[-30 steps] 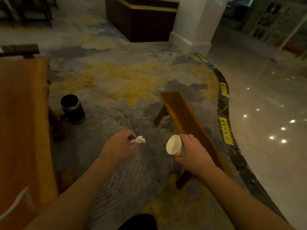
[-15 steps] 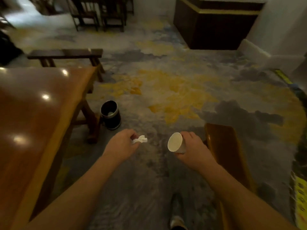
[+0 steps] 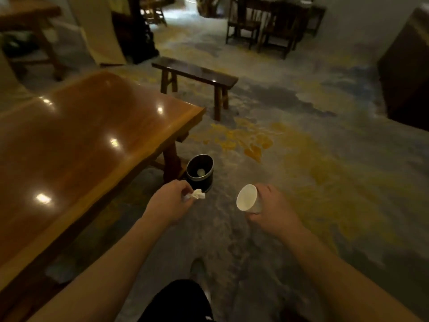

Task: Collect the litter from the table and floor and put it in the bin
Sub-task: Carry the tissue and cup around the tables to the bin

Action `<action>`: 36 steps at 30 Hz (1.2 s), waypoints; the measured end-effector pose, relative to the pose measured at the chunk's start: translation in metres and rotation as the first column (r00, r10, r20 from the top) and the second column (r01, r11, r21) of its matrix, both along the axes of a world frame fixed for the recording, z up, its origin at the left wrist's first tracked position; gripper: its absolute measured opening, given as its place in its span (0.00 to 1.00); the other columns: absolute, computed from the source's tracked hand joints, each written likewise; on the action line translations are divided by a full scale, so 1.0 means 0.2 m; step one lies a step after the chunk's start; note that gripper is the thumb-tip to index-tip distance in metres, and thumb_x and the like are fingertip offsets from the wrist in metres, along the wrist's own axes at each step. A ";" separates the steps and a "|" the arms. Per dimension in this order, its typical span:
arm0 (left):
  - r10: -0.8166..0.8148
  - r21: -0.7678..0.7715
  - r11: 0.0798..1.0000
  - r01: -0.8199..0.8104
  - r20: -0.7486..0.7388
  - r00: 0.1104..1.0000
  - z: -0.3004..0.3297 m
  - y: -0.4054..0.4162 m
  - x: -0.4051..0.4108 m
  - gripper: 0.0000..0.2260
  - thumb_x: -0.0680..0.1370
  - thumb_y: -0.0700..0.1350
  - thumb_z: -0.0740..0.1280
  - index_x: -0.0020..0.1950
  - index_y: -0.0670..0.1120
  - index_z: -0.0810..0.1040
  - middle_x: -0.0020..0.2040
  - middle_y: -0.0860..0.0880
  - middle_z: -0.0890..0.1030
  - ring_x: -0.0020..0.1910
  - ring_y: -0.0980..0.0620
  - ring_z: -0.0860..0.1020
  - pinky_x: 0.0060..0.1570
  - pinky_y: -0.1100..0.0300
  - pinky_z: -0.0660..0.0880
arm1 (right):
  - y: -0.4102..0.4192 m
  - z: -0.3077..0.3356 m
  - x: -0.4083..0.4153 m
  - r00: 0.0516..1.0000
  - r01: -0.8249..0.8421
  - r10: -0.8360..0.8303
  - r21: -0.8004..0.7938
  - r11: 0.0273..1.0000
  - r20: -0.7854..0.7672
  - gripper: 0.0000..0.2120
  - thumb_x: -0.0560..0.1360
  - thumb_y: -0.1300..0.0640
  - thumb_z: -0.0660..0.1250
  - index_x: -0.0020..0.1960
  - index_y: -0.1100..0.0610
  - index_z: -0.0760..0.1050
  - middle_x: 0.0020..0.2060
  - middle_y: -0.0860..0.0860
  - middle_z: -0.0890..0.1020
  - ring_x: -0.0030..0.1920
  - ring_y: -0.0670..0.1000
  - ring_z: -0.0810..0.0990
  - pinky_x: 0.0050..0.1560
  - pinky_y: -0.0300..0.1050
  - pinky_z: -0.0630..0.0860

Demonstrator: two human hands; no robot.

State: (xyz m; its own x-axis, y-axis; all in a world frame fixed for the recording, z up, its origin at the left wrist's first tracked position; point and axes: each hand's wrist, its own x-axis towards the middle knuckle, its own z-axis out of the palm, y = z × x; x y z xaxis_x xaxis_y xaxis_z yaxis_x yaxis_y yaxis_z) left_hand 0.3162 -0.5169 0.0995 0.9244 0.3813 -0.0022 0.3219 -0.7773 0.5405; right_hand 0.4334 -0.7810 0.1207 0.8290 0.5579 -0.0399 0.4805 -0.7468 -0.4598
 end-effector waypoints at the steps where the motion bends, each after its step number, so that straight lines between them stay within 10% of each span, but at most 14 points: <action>1: 0.030 -0.008 1.000 -0.030 0.000 1.000 -0.03 0.03 0.09 0.08 0.74 0.55 0.72 0.49 0.60 0.76 0.43 0.61 0.74 0.39 0.62 0.74 0.37 0.67 0.70 | 0.05 -0.02 0.12 0.999 -0.036 0.036 -0.001 0.999 -0.004 0.37 0.65 0.45 0.78 0.69 0.48 0.66 0.63 0.50 0.73 0.61 0.53 0.72 0.56 0.49 0.75; 22: 0.363 -0.288 0.834 -0.471 -0.357 0.860 -0.75 0.78 1.80 0.06 0.74 0.51 0.73 0.48 0.55 0.77 0.43 0.55 0.80 0.40 0.57 0.77 0.36 0.59 0.75 | 1.11 -0.68 2.09 0.901 -0.402 0.341 -0.219 0.889 -0.268 0.36 0.65 0.45 0.76 0.69 0.47 0.65 0.61 0.48 0.73 0.62 0.52 0.72 0.55 0.51 0.76; 36: 0.660 -0.327 0.260 -0.909 -0.627 0.414 -1.80 0.95 2.37 0.10 0.69 0.41 0.77 0.42 0.50 0.77 0.47 0.44 0.84 0.45 0.47 0.81 0.42 0.57 0.75 | 1.77 -1.80 2.84 0.715 -0.591 0.391 -0.201 0.781 -0.579 0.35 0.64 0.49 0.78 0.67 0.54 0.68 0.60 0.55 0.76 0.58 0.57 0.77 0.52 0.53 0.78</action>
